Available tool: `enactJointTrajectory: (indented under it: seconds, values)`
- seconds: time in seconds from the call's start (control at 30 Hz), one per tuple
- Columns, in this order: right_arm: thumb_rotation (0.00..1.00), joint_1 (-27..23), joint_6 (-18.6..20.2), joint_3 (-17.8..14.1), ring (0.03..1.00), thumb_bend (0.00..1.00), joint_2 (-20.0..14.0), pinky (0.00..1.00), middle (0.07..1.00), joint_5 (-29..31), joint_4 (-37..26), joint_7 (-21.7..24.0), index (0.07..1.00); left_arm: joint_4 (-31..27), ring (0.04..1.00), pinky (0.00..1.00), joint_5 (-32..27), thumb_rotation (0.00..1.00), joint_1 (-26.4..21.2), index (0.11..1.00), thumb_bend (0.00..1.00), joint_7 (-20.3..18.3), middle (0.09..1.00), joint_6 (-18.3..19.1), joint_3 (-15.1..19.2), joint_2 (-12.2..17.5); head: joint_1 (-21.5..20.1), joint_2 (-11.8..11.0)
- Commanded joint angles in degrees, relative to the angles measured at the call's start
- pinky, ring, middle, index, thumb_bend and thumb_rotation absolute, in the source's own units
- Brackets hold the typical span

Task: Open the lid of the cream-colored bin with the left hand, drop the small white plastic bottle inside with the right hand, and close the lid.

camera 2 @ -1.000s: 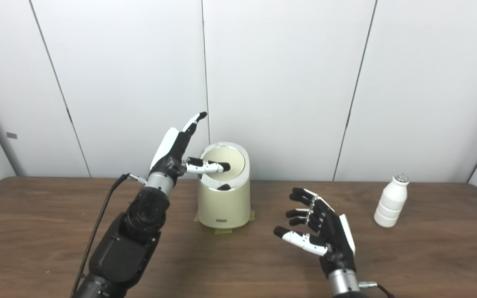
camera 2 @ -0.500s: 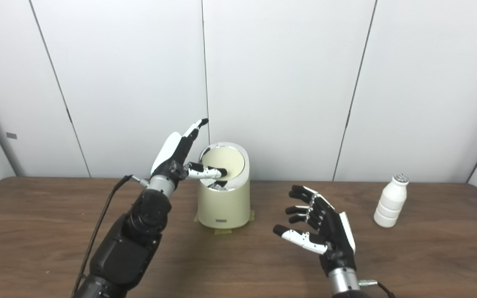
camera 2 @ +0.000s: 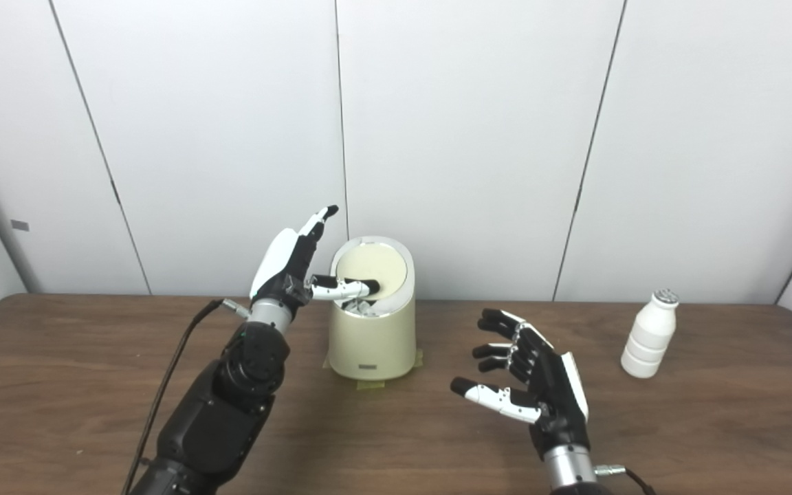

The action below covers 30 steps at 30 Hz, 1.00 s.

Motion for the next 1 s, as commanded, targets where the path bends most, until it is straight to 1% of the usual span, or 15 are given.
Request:
enactJointTrajectory:
  seconds: [0.0,0.03,0.1,0.13,0.2,0.23,0.33,0.4,0.53,0.7,0.73,0.8,0.83,0.9,0.97]
  values:
    - [0.15,-1.9,-1.1,0.0,0.586,0.78,0.3,0.5,0.744,0.3,-2.3,-0.1,0.721,-0.3,1.0,0.87,3.4,0.0,-3.9,1.0,0.7,0.0,1.0,-0.7,-2.1,1.3,-0.1,0.1]
    - [0.16,-2.0,-1.2,0.0,0.589,0.79,0.3,0.51,0.745,0.2,-2.3,-0.1,0.722,-0.5,1.0,0.87,5.1,0.0,-4.0,1.0,0.7,-0.7,1.0,0.4,-3.5,1.9,-0.1,0.2]
    - [0.16,-2.0,-1.5,0.1,0.592,0.78,0.3,0.51,0.744,0.2,-2.2,-0.1,0.723,-1.1,1.0,0.92,7.8,0.0,-4.4,1.0,0.71,-2.2,1.0,2.9,-5.8,2.8,-0.1,0.3]
    - [0.16,-2.1,-1.5,0.1,0.592,0.78,0.3,0.51,0.744,0.3,-2.2,-0.1,0.723,-1.7,1.0,0.93,9.6,0.0,-4.7,1.0,0.71,-3.9,1.0,4.5,-7.5,3.6,0.0,0.3]
    - [0.15,-2.2,-1.5,0.0,0.586,0.78,0.3,0.49,0.746,0.6,-2.0,0.1,0.725,-2.8,1.0,0.96,12.5,0.0,-5.2,1.0,0.75,-6.8,1.0,6.9,-10.3,4.9,0.0,0.3]
    - [0.15,-2.3,-1.9,0.1,0.585,0.78,0.3,0.49,0.747,0.6,-1.7,0.1,0.726,-3.7,1.0,0.96,14.1,0.0,-5.5,1.0,0.76,-9.1,1.0,8.0,-12.0,5.8,0.0,0.3]
    - [0.14,-2.4,-2.3,0.1,0.589,0.77,0.2,0.49,0.745,0.4,-1.5,0.1,0.726,-5.5,1.0,0.92,16.3,0.0,-5.8,1.0,0.77,-13.1,1.0,9.7,-14.5,7.4,0.0,0.3]
    - [0.15,-2.4,-2.1,0.0,0.589,0.77,0.3,0.48,0.742,0.6,-1.6,0.0,0.722,-6.4,0.998,0.84,17.4,0.0,-6.0,1.0,0.79,-14.9,1.0,10.2,-15.6,8.1,0.0,0.3]
    - [0.15,-2.4,-2.6,0.0,0.584,0.77,0.3,0.47,0.743,0.8,-1.4,0.1,0.725,-7.6,0.986,0.82,20.0,0.0,-6.0,1.0,0.82,-16.9,1.0,10.7,-17.0,8.9,0.0,0.3]
    - [0.13,-2.5,-2.5,0.1,0.591,0.76,0.3,0.49,0.743,0.4,-1.4,-0.1,0.724,-8.8,0.976,0.8,20.8,0.0,-5.6,1.0,0.81,-17.0,1.0,10.7,-16.1,8.9,0.0,0.3]
    - [0.13,-2.5,-2.4,0.0,0.593,0.76,0.3,0.49,0.744,0.5,-1.3,-0.1,0.724,-9.3,0.975,0.8,21.0,0.0,-5.5,1.0,0.8,-16.3,1.0,10.8,-15.5,8.7,0.0,0.3]
    - [0.14,-2.5,-2.5,0.0,0.579,0.76,0.2,0.47,0.741,0.7,-1.2,0.0,0.726,-10.1,0.95,0.76,21.0,0.0,-5.0,1.0,0.74,-14.6,1.0,11.5,-14.0,8.0,0.0,0.2]
    - [0.14,-2.4,-2.7,0.0,0.576,0.76,0.2,0.46,0.74,0.6,-1.1,0.0,0.727,-10.5,0.946,0.75,20.5,0.0,-4.6,1.0,0.73,-12.7,1.0,11.2,-12.6,7.4,0.0,0.2]
    - [0.13,-2.4,-2.7,0.1,0.578,0.76,0.2,0.47,0.739,0.2,-1.3,-0.1,0.725,-11.0,0.896,0.71,19.2,0.0,-3.8,0.99,0.72,-8.7,0.97,9.7,-9.8,6.1,0.0,0.2]
    - [0.13,-2.3,-2.5,0.1,0.582,0.75,0.2,0.47,0.741,0.2,-1.5,-0.1,0.725,-11.9,0.87,0.67,17.5,0.01,-2.8,0.977,0.7,-4.4,0.944,6.9,-6.6,5.1,0.0,0.2]
